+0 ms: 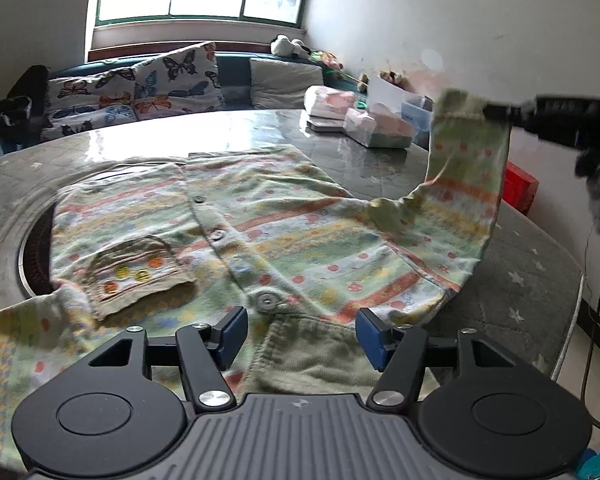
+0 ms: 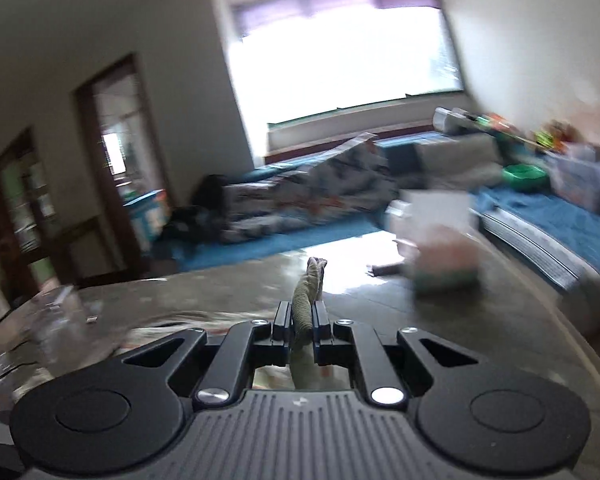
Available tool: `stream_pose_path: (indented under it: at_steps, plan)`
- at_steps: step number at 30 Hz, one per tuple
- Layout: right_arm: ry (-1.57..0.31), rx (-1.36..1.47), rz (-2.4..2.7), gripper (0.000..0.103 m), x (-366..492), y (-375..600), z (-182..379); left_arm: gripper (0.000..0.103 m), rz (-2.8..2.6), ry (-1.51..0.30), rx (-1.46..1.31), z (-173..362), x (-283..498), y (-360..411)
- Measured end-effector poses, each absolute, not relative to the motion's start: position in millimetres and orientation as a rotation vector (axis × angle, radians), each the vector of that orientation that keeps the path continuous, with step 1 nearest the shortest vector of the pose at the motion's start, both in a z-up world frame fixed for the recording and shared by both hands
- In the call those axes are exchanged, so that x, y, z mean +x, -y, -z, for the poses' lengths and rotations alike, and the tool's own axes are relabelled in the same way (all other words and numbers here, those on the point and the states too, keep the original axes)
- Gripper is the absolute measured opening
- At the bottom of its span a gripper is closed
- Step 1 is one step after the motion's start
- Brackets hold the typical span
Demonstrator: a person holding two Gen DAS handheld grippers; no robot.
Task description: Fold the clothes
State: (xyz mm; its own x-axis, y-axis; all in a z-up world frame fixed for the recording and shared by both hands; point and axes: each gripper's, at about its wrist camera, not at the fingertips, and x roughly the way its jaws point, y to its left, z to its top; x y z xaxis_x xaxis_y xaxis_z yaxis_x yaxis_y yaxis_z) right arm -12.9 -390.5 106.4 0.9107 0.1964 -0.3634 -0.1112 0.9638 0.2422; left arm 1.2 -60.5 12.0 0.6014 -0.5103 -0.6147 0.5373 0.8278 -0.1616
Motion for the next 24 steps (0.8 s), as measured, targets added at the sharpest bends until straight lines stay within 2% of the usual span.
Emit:
stream_pose_path:
  at_steps: [7, 17, 19, 21, 24]
  plan:
    - [-0.399, 0.126, -0.372, 0.009, 7.0, 304.7, -127.4, 0.067, 0.537, -0.665, -0.021, -15.3, -7.5, 23.1]
    - [-0.519, 0.029, -0.564, 0.009, 33.5, 192.5, -98.7, 0.07, 0.447, -0.647, -0.091, -11.5, -20.8, -24.0]
    - [-0.55, 0.025, -0.585, 0.011, 37.9, 181.5, -90.7, 0.07, 0.433, -0.644, -0.101, -11.7, -21.2, -29.8]
    - [-0.58, 0.024, -0.609, 0.019, 41.5, 172.0, -83.7, 0.071, 0.42, -0.641, -0.11, -12.1, -21.0, -34.7]
    - [-0.587, 0.022, -0.649, 0.02, 33.0, 170.6, -80.4, 0.071, 0.405, -0.639, -0.118, -13.2, -19.1, -39.5]
